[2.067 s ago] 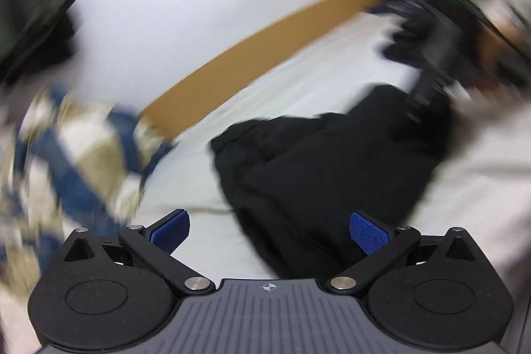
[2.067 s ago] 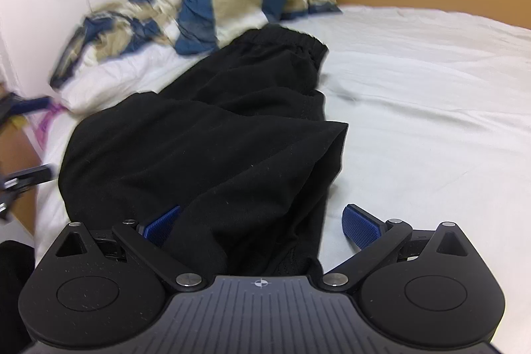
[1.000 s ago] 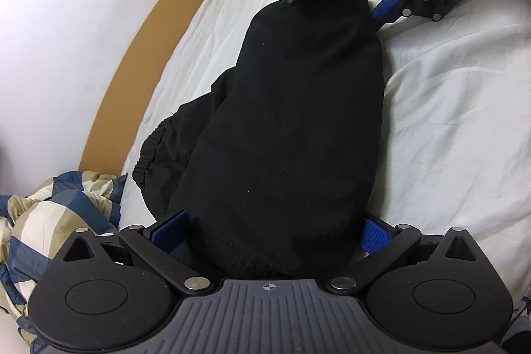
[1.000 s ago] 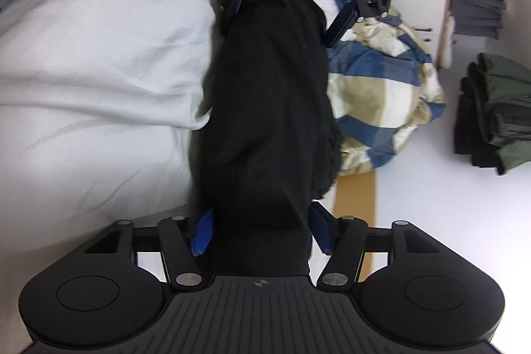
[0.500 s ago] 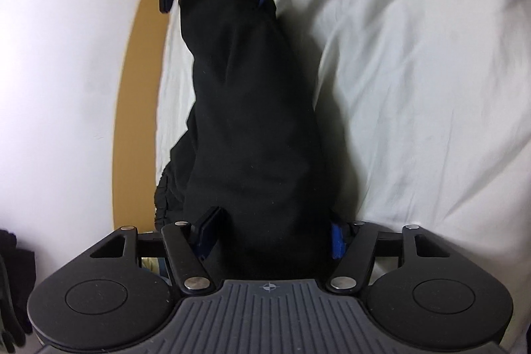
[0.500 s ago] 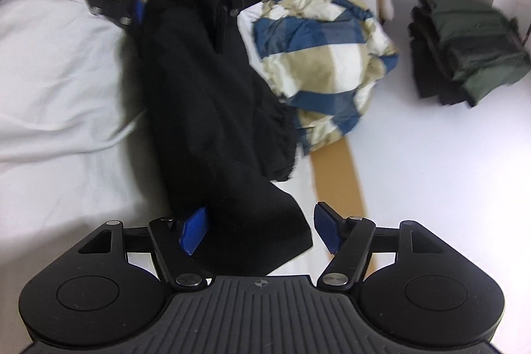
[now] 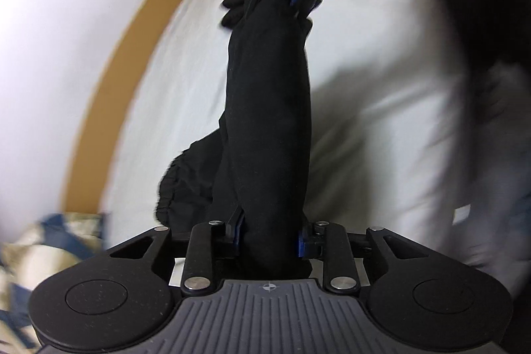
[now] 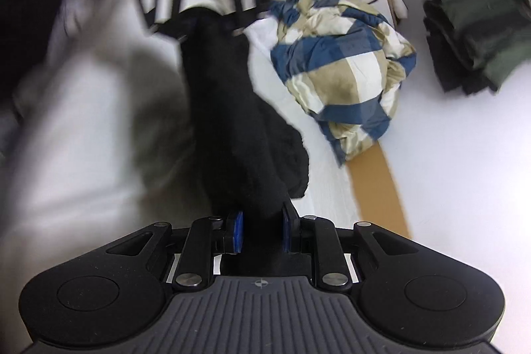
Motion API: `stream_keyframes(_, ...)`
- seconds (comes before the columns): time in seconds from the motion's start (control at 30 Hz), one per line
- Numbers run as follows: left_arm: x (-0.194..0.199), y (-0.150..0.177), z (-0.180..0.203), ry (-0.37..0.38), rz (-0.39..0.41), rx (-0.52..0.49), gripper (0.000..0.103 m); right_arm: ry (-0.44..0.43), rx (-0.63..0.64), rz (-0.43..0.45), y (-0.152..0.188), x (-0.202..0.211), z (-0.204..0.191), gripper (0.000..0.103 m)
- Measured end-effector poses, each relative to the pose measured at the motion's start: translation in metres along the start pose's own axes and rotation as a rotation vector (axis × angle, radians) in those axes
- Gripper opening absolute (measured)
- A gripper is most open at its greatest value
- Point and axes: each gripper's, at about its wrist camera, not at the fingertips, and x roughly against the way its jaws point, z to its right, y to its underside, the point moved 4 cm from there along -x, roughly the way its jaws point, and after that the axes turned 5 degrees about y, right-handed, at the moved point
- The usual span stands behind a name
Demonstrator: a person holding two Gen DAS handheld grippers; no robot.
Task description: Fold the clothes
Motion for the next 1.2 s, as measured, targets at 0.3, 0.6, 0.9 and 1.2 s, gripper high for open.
stream_keyframes(0.3, -0.064, 0.083, -0.157, -0.044, 0.017, 0.574, 0.069, 0.039, -0.303, -0.031, -0.016, -0.124, 0.088, 0.027)
stream_keyframes(0.6, -0.1, 0.144, -0.197, -0.484, 0.056, 0.984, 0.094, 0.147, -0.521, -0.176, 0.041, -0.234, 0.073, 0.033)
stream_keyframes(0.9, -0.14, 0.127, -0.186, -0.337, 0.195, 1.031, 0.103, -0.148, -0.878, 0.077, 0.037, -0.2, 0.079, 0.058)
stream_keyframes(1.2, -0.194, 0.19, -0.164, -0.104, 0.356, 1.415, 0.103, -0.135, -0.978, -0.019, 0.06, -0.25, 0.05, 0.062)
